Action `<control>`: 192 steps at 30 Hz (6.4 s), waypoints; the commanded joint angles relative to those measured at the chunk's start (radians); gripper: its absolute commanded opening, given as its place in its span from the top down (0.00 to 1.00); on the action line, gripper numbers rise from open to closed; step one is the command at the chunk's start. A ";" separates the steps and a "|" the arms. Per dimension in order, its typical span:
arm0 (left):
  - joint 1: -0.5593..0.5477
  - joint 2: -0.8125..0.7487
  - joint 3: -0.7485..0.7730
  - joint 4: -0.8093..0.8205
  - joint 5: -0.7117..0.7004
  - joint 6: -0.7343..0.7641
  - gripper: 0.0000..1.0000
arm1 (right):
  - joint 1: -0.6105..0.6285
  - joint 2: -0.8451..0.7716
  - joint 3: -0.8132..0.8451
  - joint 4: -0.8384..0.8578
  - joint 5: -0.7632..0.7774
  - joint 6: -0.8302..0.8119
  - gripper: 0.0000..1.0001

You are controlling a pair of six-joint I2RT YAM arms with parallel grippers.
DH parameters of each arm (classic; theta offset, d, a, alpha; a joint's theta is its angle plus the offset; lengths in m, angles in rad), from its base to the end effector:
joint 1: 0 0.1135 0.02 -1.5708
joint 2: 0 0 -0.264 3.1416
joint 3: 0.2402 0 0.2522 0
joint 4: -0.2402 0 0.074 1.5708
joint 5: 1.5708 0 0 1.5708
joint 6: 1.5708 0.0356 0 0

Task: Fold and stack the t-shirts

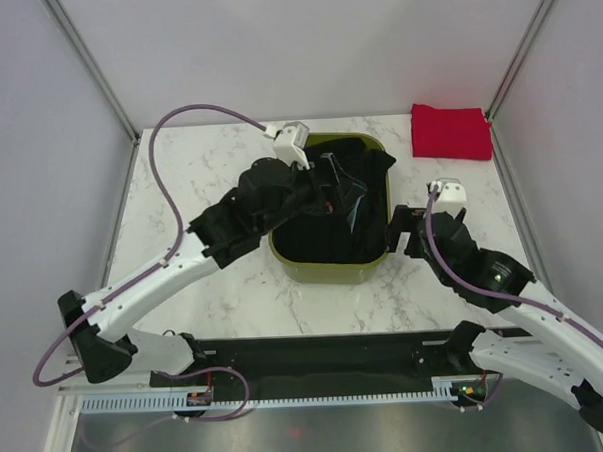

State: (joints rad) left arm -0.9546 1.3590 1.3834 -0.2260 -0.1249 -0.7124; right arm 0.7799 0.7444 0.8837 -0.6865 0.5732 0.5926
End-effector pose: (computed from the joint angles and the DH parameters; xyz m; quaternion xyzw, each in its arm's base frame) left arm 0.1857 -0.2545 0.4157 0.0542 0.7723 -0.4347 0.4601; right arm 0.1194 0.0909 0.3317 0.0596 0.8456 0.1070 0.5196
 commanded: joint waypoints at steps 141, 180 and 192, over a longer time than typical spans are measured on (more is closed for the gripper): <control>0.781 0.649 0.336 0.131 -0.088 -0.751 0.50 | 0.004 -0.008 -0.029 -0.061 0.105 -0.013 0.02; 0.789 -0.419 -0.297 -0.251 0.062 0.317 0.02 | -0.123 0.728 0.120 0.041 -0.168 0.027 1.00; 0.792 -0.462 -0.296 -0.262 0.073 0.349 0.02 | -0.056 0.517 0.784 -0.200 -0.089 -0.119 1.00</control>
State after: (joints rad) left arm -0.1650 0.9371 1.0889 -0.4961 -0.0448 -0.4217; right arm 0.7288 1.3548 1.7275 -0.7620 0.4080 0.5003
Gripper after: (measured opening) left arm 0.974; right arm 0.029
